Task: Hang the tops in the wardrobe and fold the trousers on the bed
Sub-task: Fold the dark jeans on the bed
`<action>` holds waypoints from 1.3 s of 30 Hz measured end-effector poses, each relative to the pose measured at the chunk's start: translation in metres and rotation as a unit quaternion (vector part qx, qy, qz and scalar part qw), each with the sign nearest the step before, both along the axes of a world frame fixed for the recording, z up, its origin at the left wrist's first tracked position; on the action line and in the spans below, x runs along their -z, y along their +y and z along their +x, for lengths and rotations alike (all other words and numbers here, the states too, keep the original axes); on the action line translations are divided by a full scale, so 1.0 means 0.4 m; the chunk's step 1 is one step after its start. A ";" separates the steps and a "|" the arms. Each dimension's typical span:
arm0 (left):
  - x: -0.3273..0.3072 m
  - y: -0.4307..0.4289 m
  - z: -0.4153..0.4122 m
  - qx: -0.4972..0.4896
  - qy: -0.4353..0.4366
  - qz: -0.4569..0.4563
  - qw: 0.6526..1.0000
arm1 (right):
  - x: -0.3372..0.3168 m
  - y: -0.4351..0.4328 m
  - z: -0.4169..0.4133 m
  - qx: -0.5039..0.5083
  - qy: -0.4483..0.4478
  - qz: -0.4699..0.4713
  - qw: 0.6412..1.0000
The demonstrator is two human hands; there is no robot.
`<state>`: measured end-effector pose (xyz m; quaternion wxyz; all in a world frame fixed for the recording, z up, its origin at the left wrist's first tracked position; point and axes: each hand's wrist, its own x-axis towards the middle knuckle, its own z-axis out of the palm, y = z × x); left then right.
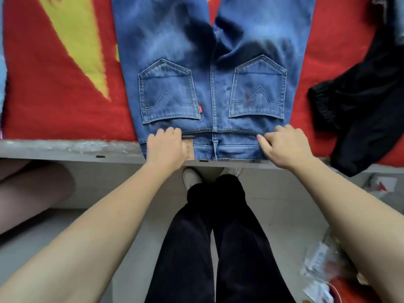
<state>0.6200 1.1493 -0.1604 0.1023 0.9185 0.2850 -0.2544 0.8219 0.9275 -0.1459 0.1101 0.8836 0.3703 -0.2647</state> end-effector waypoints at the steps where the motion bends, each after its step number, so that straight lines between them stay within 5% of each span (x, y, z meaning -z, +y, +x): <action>1: -0.007 0.017 0.019 0.003 -0.019 0.009 1.000 | -0.009 0.014 0.014 -0.011 -0.008 0.026 1.000; 5: -0.019 0.067 0.124 -0.007 -0.130 0.009 0.991 | -0.011 0.071 0.085 0.024 -0.036 0.163 0.986; 8: -0.001 0.105 0.248 0.023 -0.168 0.015 0.985 | 0.024 0.112 0.147 -0.006 -0.053 0.175 0.983; 13: 0.059 0.202 0.460 0.096 -0.110 0.047 0.988 | 0.075 0.199 0.254 -0.020 -0.102 0.173 0.979; 16: 0.104 0.282 0.525 0.038 -0.021 0.030 0.999 | 0.100 0.272 0.330 -0.042 -0.097 0.180 0.978; 22: 0.162 0.298 0.526 0.002 -0.032 0.011 0.999 | 0.189 0.295 0.453 0.011 -0.016 0.008 1.000; 30: 0.181 0.265 0.527 0.014 -0.031 0.091 0.995 | 0.210 0.292 0.455 0.012 -0.003 0.044 0.999; 36: 0.150 0.039 0.455 -0.179 -0.273 0.108 0.939 | 0.214 0.247 0.393 0.045 -0.090 0.170 0.980; 39: 0.176 -0.073 0.391 -0.110 -0.161 0.064 0.979 | 0.231 0.203 0.340 0.074 -0.131 0.219 0.964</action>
